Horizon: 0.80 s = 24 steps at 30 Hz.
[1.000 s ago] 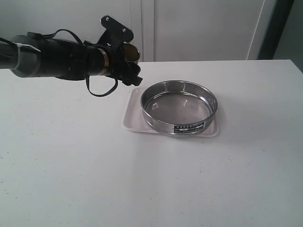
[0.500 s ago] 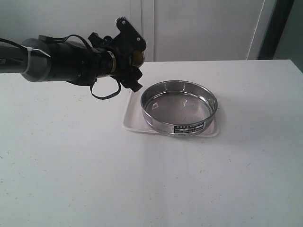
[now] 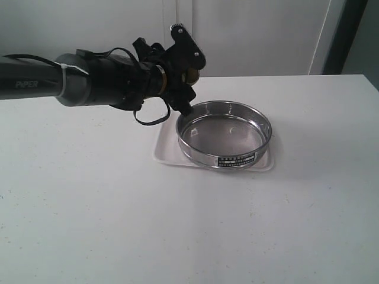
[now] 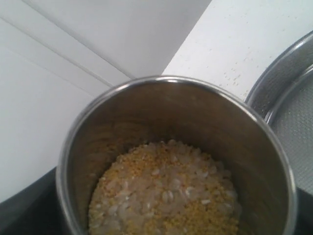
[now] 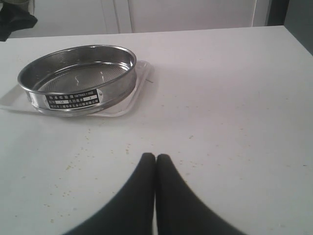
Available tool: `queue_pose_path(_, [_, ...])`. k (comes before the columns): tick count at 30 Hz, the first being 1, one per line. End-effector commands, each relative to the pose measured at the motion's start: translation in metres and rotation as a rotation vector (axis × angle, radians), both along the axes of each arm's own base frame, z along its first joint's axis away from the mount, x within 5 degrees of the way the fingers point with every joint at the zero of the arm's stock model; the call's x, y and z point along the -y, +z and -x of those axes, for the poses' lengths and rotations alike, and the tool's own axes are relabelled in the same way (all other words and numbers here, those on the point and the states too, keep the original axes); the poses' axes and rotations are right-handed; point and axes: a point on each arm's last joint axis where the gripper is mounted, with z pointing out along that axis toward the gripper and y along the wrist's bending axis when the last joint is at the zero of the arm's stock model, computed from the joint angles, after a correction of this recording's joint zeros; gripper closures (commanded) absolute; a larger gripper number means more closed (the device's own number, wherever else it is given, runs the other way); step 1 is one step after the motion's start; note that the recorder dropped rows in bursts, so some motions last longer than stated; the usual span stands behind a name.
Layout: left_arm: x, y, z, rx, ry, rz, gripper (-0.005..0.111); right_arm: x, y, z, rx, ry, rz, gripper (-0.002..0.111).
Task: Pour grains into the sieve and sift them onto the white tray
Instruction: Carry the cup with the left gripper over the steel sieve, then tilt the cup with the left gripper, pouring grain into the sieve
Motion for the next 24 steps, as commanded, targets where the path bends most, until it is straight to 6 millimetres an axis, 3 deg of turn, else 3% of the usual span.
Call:
queue_pose_path(1, [0.011,0.001,0.002,0.04,-0.017,-0.041,0.107,0.0,0.0,0.0,0.013,0.003,-0.003,0.108])
queue_pose_path(18, [0.038,-0.015,0.0,0.175,-0.093,-0.342,0.107,0.0,0.0,0.0,0.013,0.003,-0.003,0.108])
queue_pose_path(24, [0.041,-0.021,-0.004,0.175,-0.092,-0.349,0.107,0.0,0.0,0.0,0.013,0.003,-0.003,0.108])
